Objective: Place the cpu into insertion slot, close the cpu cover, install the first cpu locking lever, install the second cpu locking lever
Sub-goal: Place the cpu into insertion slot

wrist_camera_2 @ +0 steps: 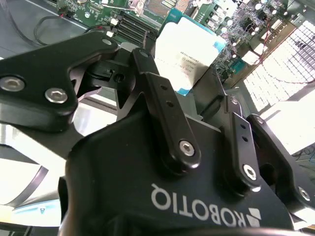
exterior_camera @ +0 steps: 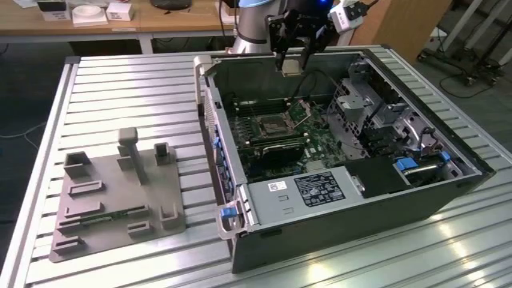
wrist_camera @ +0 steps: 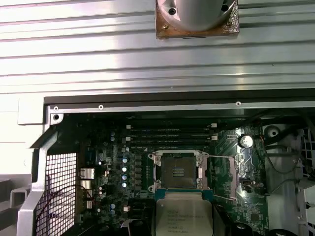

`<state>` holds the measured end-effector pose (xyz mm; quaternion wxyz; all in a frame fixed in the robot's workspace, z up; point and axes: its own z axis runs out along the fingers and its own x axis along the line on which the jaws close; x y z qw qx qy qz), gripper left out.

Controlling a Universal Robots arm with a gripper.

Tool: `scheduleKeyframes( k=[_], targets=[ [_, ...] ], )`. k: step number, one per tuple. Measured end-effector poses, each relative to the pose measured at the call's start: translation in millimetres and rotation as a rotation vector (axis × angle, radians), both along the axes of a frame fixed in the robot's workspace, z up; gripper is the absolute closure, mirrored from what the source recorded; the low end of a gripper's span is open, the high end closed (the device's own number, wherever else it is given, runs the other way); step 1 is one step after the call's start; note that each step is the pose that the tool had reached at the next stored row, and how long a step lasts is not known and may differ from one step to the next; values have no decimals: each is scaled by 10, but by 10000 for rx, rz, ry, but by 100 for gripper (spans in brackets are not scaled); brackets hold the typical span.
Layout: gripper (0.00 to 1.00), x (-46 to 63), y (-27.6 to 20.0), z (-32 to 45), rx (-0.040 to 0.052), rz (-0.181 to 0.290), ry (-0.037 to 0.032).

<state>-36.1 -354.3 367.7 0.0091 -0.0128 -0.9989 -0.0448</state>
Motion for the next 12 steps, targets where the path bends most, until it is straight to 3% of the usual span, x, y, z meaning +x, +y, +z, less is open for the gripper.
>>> scheduleKeyframes(
  k=[12],
  targets=[
    [46, 0, 0, 0, 0, -211, 0]
  ],
)
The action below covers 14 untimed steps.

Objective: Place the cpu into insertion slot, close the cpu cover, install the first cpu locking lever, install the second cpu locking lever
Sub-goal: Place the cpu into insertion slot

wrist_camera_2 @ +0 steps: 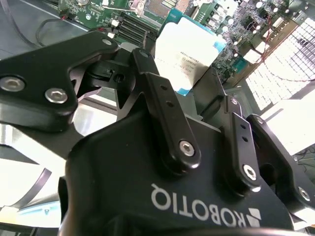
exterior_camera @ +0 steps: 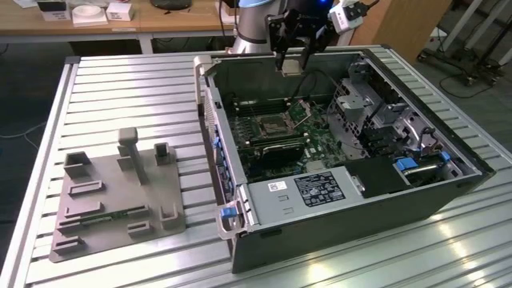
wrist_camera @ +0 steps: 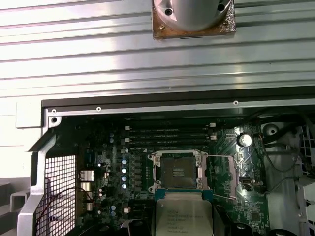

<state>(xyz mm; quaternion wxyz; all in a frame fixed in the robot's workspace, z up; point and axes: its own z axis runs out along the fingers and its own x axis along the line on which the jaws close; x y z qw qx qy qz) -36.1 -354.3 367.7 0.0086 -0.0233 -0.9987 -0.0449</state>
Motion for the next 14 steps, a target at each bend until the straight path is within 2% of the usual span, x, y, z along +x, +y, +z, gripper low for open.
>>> scheduleKeyframes(
  k=[6, 14],
  targets=[
    [46, 0, 0, 0, 0, -60, 0],
    [46, -2, 0, -2, 0, -779, 1]
  ],
)
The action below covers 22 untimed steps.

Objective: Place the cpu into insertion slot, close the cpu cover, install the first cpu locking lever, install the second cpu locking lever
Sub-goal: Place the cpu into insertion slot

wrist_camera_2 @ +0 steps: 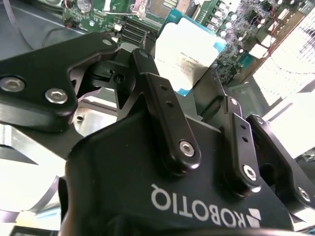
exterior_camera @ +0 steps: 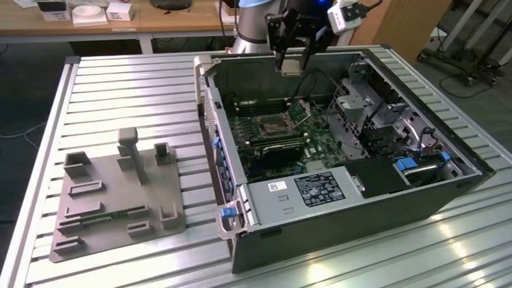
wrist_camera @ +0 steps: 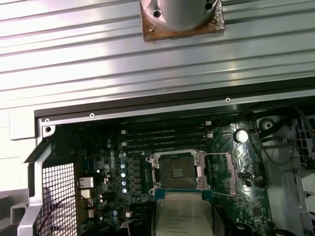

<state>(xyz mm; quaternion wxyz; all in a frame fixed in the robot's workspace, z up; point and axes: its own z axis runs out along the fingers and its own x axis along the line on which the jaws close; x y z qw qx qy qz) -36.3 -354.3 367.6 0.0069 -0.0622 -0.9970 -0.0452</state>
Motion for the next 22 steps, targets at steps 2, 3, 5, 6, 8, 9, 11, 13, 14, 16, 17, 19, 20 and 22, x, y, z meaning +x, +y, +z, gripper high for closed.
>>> scheduleKeyframes(
  k=[2, 3, 5, 6, 8, 9, 11, 13, 14, 16, 17, 19, 20, 22],
  targets=[
    [46, -1, 0, -1, 0, -199, 0],
    [46, -1, 0, -1, 0, -294, 0],
    [46, -2, 0, -2, 0, -455, 0],
    [46, -2, 0, -2, 0, -494, 0],
    [46, -2, 0, -2, 0, -512, -1],
    [46, -2, 0, -2, 0, -513, 0],
    [46, -2, 0, -2, 0, -514, 0],
    [46, -2, 0, -2, 0, -514, 0],
    [46, -2, 0, -2, 0, -514, 0],
    [46, -2, 0, -2, 1, -535, 0],
    [46, -2, 0, -2, 0, -575, -1],
    [46, -2, 0, -2, 0, -711, -1],
    [46, -2, 0, -2, 0, -802, 0],
    [46, -2, 0, -3, 0, -1042, 0]
  ],
)
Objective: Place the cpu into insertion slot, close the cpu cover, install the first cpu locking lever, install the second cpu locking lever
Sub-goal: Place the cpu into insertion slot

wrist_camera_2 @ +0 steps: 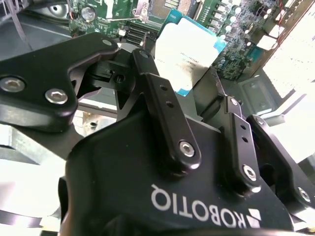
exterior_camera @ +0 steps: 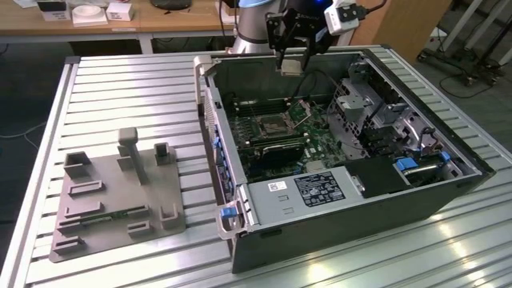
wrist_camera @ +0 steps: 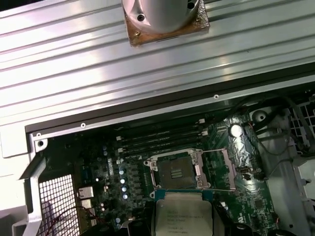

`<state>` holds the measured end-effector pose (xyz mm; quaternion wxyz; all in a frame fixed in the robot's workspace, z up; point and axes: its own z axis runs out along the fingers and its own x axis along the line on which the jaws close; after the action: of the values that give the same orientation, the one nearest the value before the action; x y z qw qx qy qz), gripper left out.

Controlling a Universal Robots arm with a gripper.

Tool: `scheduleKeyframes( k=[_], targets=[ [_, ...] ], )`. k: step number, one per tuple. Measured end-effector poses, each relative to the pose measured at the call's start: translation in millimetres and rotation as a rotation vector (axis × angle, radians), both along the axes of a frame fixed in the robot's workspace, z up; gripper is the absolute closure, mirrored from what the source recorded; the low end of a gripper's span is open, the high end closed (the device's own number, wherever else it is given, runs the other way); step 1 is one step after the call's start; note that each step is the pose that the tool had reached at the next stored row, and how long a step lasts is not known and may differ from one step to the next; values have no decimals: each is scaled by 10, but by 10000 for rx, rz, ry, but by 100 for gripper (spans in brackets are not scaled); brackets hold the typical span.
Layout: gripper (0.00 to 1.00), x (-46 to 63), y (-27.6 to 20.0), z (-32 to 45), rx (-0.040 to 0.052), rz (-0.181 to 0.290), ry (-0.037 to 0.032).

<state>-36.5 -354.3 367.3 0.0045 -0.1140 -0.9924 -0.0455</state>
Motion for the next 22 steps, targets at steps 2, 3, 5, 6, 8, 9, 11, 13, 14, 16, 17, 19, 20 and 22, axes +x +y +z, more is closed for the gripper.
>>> scheduleKeyframes(
  k=[2, 3, 5, 6, 8, 9, 11, 13, 14, 16, 17, 19, 20, 22],
  targets=[
    [46, 0, 0, -1, 0, -258, 0],
    [46, 0, 0, -1, 0, -334, 0],
    [46, 0, 0, -1, 1, -381, 0],
    [46, 0, 0, -1, 0, -384, -1],
    [46, -1, 0, -1, 0, -386, -1],
    [46, -1, 0, -1, 0, -386, 0],
    [46, -1, 0, -1, 0, -386, 0],
    [46, -1, 0, -1, 0, -388, 0],
    [46, -1, 0, -1, 0, -397, 0],
    [46, -1, 0, -1, 1, -467, -1],
    [46, -1, 0, -1, 0, -531, -1],
    [46, -1, 0, -1, 0, -727, 0],
    [46, -1, 0, -2, 0, -850, 0],
    [46, -1, 0, -2, 0, -1119, 0]
  ],
)
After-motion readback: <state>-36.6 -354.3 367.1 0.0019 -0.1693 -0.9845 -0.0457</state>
